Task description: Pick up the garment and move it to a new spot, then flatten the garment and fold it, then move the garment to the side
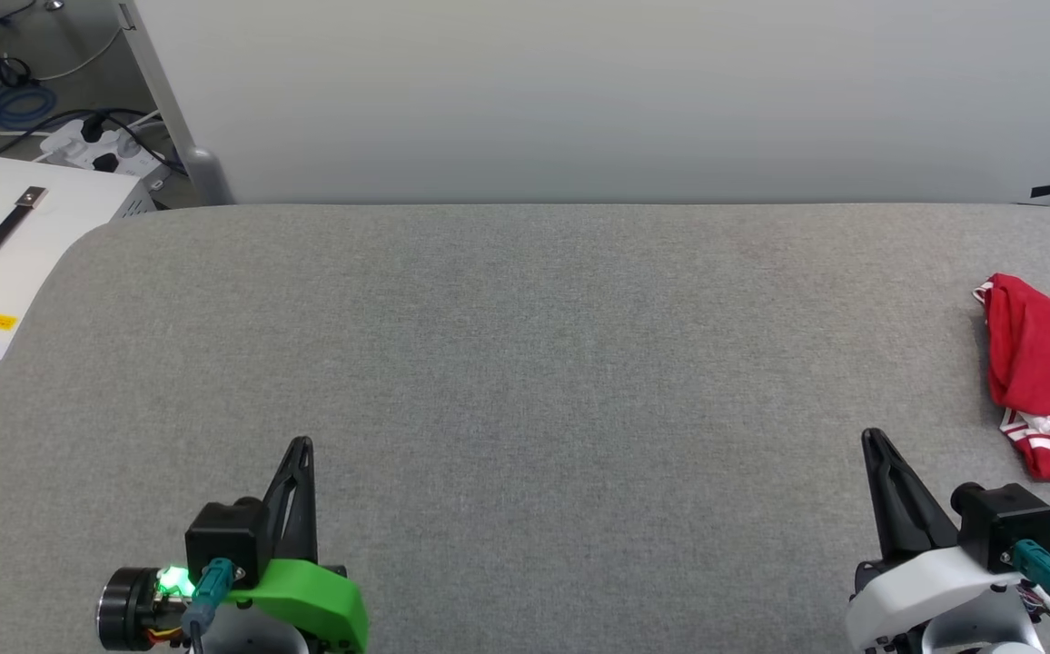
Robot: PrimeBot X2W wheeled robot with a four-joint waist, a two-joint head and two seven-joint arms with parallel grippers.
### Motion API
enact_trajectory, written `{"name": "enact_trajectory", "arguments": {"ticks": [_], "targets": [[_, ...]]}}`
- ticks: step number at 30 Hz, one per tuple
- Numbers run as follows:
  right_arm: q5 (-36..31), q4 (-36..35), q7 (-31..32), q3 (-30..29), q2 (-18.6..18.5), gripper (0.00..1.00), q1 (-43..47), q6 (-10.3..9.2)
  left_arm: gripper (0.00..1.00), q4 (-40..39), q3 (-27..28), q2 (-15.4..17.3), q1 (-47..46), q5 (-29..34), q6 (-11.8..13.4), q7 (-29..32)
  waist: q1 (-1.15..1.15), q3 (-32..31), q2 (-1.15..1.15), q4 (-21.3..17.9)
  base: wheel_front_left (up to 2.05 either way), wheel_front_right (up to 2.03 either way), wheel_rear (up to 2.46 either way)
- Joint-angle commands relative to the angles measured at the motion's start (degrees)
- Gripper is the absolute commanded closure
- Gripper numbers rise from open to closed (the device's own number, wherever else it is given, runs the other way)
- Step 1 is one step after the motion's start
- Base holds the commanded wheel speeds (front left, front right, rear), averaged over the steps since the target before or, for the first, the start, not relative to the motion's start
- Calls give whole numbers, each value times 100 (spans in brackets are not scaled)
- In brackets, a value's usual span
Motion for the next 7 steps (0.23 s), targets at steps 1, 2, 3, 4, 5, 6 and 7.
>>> {"name": "enact_trajectory", "arguments": {"ticks": [1,2,3,4,5,6,7], "targets": [[-77,11,28,-3,7,100,-103,-2,100,-32,30,-32,-120,66,34,24,0,0,0,-4,0,0,0],[-85,12,37,-3,8,100,-108,-2,100,-33,32,-32,-124,69,35,34,0,-1,0,-6,0,0,0],[-94,12,50,-3,8,100,-114,-2,100,-34,35,-33,-129,72,37,47,0,-1,0,-9,0,0,0],[-101,13,59,-3,8,100,-119,-2,100,-35,37,-33,-133,74,38,57,0,-2,0,-11,0,0,0],[-111,14,71,-3,9,100,-125,-2,100,-36,39,-34,-139,77,40,70,0,-2,0,-14,0,0,0],[-118,15,81,-3,9,100,-130,-2,100,-37,42,-34,-143,79,41,80,0,-2,0,-17,0,0,0],[-128,15,93,-3,9,100,-136,-2,100,-38,44,-35,-148,82,43,93,0,-3,0,-20,0,0,0]]}}
